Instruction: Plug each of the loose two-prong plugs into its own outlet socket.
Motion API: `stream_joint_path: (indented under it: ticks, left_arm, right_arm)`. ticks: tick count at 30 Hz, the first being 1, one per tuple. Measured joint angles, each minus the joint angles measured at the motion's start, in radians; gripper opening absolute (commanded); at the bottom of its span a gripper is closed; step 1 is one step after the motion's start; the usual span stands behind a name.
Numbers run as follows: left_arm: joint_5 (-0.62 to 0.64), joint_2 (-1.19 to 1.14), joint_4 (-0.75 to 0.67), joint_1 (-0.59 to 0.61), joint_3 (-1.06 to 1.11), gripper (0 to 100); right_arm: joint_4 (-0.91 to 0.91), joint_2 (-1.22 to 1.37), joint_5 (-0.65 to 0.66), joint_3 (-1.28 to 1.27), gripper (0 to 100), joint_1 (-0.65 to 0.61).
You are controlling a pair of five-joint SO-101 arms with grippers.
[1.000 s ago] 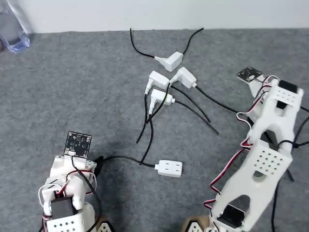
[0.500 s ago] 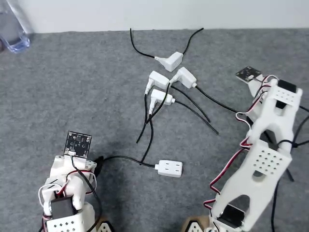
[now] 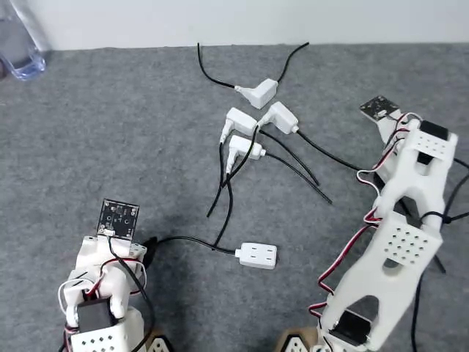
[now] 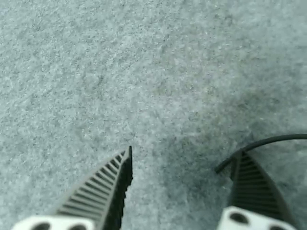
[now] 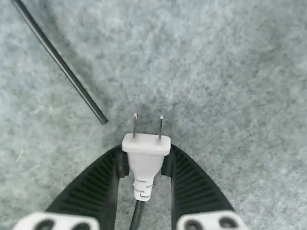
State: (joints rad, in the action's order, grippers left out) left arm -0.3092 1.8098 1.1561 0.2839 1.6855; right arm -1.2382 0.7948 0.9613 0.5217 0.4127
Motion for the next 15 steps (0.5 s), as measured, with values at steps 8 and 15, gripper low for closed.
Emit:
stream_joint_path:
  ticks: [8,15]
  left_arm:
    - [0.0,0.0,0.0,0.0,0.0,31]
    - [0.0,0.0,0.0,-0.008,0.0,31]
  right_arm:
    - [0.003,0.025,-0.009,0.003,0.8,0.0]
    - [-0.08,0.015,-0.012,0.04,0.8,-0.002]
